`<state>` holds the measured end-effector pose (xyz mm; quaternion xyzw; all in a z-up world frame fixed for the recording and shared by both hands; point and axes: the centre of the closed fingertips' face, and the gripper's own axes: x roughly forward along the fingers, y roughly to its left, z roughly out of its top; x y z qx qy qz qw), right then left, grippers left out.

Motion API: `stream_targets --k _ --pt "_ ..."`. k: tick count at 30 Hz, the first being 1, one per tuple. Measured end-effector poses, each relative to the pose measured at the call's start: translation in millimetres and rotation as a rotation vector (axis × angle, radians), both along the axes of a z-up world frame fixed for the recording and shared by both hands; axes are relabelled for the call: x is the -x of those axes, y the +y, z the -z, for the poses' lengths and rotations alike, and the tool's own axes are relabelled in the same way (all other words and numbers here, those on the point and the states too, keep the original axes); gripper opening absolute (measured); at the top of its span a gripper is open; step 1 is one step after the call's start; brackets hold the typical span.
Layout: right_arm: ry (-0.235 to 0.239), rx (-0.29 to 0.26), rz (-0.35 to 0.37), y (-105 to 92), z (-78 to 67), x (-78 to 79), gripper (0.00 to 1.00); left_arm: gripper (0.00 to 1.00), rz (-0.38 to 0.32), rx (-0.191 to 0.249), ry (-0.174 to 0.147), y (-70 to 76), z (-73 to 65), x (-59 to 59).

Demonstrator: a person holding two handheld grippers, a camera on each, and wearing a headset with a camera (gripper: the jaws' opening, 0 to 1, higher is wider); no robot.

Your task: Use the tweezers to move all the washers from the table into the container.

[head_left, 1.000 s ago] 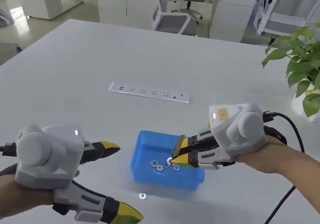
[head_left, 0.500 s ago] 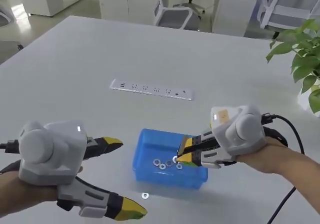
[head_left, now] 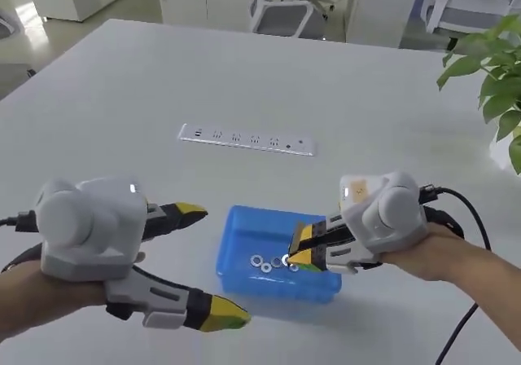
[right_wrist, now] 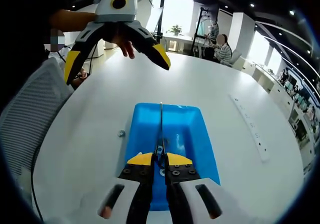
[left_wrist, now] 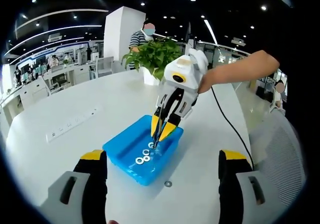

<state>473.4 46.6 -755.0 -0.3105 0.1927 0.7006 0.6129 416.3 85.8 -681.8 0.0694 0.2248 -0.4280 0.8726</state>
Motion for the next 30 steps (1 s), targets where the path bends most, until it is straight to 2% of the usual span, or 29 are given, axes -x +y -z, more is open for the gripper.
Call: stream_targets --k 9,14,18,28,30 --pt "0.012 -0.005 0.007 2.6 5.2 -2.3 0.08 0.93 0.029 -0.01 0.0 -7.1 0.9 -10.7" --pt "0.017 -0.001 0.002 3.5 9.0 -1.2 0.08 0.78 0.055 -0.026 0.001 -12.6 1.2 -19.8" --pt "0.022 0.003 -0.002 5.1 11.8 -0.4 0.08 0.61 0.08 -0.045 -0.021 -17.8 0.6 -27.8" --pt "0.023 0.015 -0.016 6.0 13.9 0.6 0.08 0.3 0.14 -0.082 -0.056 -33.4 4.2 -43.2" --pt "0.021 0.018 -0.018 6.0 13.6 1.1 0.08 0.26 0.154 -0.094 -0.061 -36.3 6.1 -45.8"
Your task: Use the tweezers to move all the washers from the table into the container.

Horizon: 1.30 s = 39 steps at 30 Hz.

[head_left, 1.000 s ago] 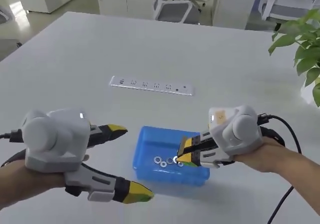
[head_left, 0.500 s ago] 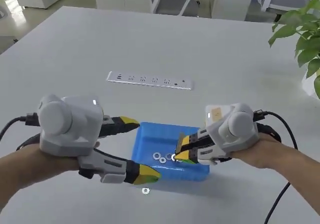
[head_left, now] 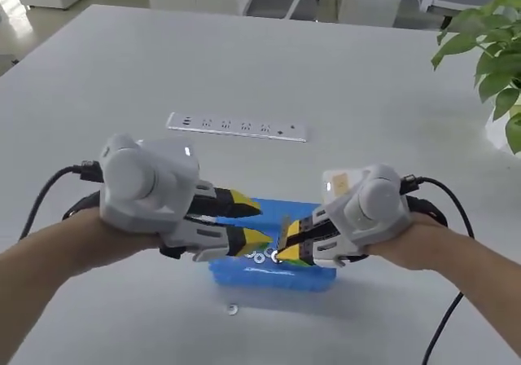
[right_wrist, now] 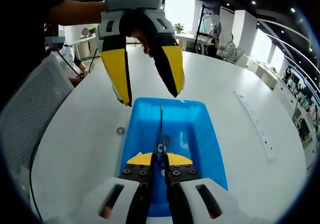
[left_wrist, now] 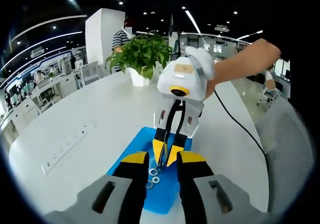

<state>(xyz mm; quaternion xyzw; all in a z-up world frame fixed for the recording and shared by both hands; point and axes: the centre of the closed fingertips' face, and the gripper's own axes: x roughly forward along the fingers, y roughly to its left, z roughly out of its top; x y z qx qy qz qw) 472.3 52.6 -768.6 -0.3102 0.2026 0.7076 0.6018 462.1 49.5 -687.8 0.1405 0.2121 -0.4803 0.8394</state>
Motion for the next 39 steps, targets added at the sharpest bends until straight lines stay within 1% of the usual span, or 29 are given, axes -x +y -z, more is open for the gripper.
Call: stream_targets --k 3,6,8,11,13,15,16,17,18,19,23,27,30,31,33,35,39 --pt "-0.004 0.004 -0.004 0.0 0.5 0.3 0.08 0.25 0.014 0.002 0.007 -5.0 0.9 -2.7" --pt "-0.004 0.009 -0.008 -0.2 1.1 0.9 0.08 0.21 0.036 -0.006 0.014 -10.3 3.1 -2.8" --pt "-0.004 0.009 -0.008 0.1 1.1 1.0 0.09 0.2 0.05 -0.01 0.01 -13.7 4.0 -3.3" --pt "-0.007 0.014 -0.013 0.3 1.1 1.3 0.09 0.19 0.062 -0.004 0.004 -17.3 3.9 -6.0" --pt "-0.009 0.016 -0.015 0.2 1.0 1.4 0.09 0.16 0.066 -0.006 -0.004 -19.0 3.7 -7.4" --pt "-0.011 0.018 -0.018 0.3 1.0 1.4 0.09 0.12 0.062 -0.013 -0.001 -19.8 4.6 -9.6" --pt "-0.01 0.018 -0.019 0.4 1.0 1.5 0.09 0.12 0.061 -0.012 -0.002 -20.2 4.3 -9.8" --pt "-0.009 0.017 -0.02 0.5 1.0 1.8 0.09 0.12 0.062 -0.01 -0.001 -20.7 3.9 -9.7" --pt "-0.011 0.017 -0.02 0.4 1.0 1.6 0.09 0.11 0.059 0.003 0.006 -22.0 2.8 -9.9" --pt "-0.012 0.016 -0.019 0.2 1.0 1.4 0.09 0.09 0.058 0.008 0.01 -22.5 2.3 -10.1" --pt "-0.009 0.015 -0.018 0.0 1.0 1.6 0.09 0.07 0.075 -0.005 0.005 -23.6 3.5 -7.8" --pt "-0.006 0.018 -0.019 -0.4 1.1 1.8 0.09 0.06 0.086 -0.015 -0.009 -24.9 3.1 -6.0" --pt "-0.007 0.021 -0.014 -0.3 0.8 1.3 0.11 0.06 0.085 -0.021 -0.015 -23.6 4.1 -8.5" --pt "-0.001 0.022 -0.009 -0.5 0.6 1.4 0.11 0.06 0.085 -0.021 -0.013 -23.2 4.7 -9.2" --pt "-0.005 0.022 -0.008 -0.9 0.3 1.3 0.12 0.05 0.086 -0.022 -0.012 -22.3 5.6 -10.0" --pt "-0.004 0.02 -0.003 -1.5 -0.4 1.4 0.12 0.05 0.085 -0.015 -0.007 -22.1 5.5 -10.4" --pt "-0.003 0.012 0.013 -2.7 -3.7 0.5 0.14 0.05 0.084 -0.01 -0.011 -21.1 4.1 -12.2"
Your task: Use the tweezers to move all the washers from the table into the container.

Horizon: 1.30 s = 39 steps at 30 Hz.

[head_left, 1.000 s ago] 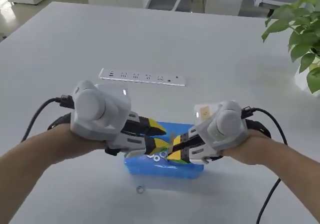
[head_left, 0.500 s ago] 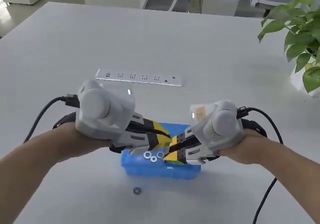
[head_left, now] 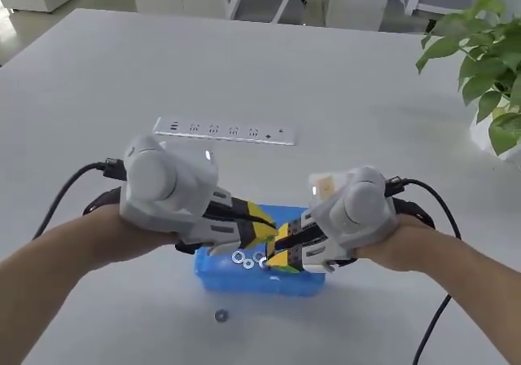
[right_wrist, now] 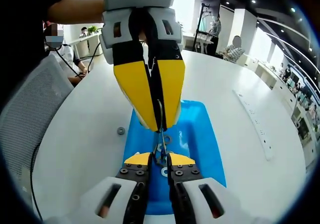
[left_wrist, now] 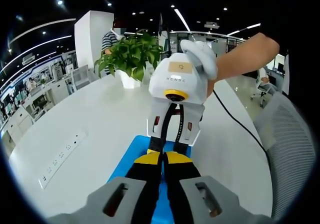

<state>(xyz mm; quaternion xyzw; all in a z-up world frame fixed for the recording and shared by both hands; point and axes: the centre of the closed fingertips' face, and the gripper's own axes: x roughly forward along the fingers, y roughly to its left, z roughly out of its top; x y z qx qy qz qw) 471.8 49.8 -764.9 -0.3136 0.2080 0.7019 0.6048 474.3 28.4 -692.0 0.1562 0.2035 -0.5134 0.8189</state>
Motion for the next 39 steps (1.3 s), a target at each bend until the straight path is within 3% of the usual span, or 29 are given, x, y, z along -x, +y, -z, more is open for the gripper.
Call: stream_targets --k 22,31,39 --pt "0.005 -0.007 0.064 -12.3 -22.3 4.0 0.24 0.05 -0.011 -0.009 -0.033 7.4 -26.6 8.4" --pt "-0.002 -0.001 0.116 -26.4 -29.9 7.8 0.31 0.05 -0.029 -0.015 -0.042 16.8 -36.9 14.6" --pt "0.007 0.006 0.206 -43.3 -32.7 12.5 0.41 0.05 -0.046 -0.016 -0.057 25.9 -48.2 19.1"
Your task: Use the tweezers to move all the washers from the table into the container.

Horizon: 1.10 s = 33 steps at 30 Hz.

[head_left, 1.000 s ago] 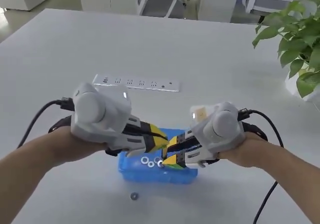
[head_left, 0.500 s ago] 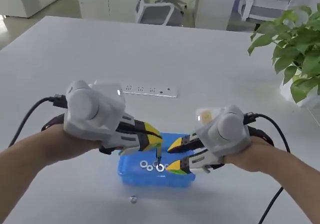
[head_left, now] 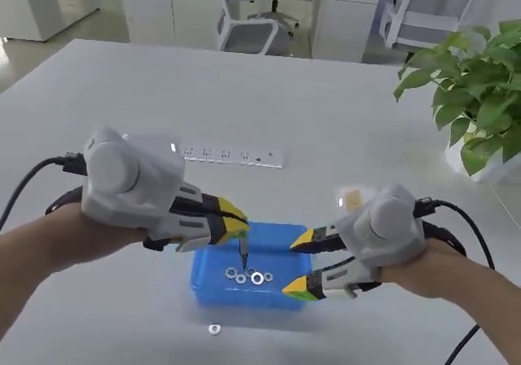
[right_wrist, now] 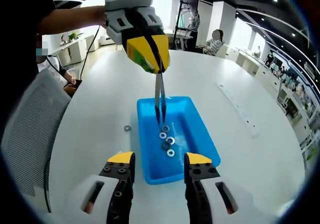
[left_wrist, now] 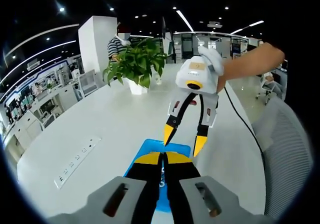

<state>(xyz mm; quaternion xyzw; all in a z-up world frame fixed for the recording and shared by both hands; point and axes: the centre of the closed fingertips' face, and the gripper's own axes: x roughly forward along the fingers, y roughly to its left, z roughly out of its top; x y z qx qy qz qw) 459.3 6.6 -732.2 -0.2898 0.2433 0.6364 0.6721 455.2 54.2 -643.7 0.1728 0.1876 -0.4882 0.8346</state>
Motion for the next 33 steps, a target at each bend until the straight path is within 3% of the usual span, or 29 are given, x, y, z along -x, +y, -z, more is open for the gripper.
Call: stream_targets --k 13,33 --pt "0.015 -0.013 0.125 -19.1 -3.9 11.0 0.56 0.05 -0.027 -0.007 -0.002 17.8 -12.8 16.5" --pt "0.034 -0.07 0.285 -39.8 -10.1 29.8 0.78 0.05 -0.018 -0.01 0.043 24.0 -1.6 52.2"
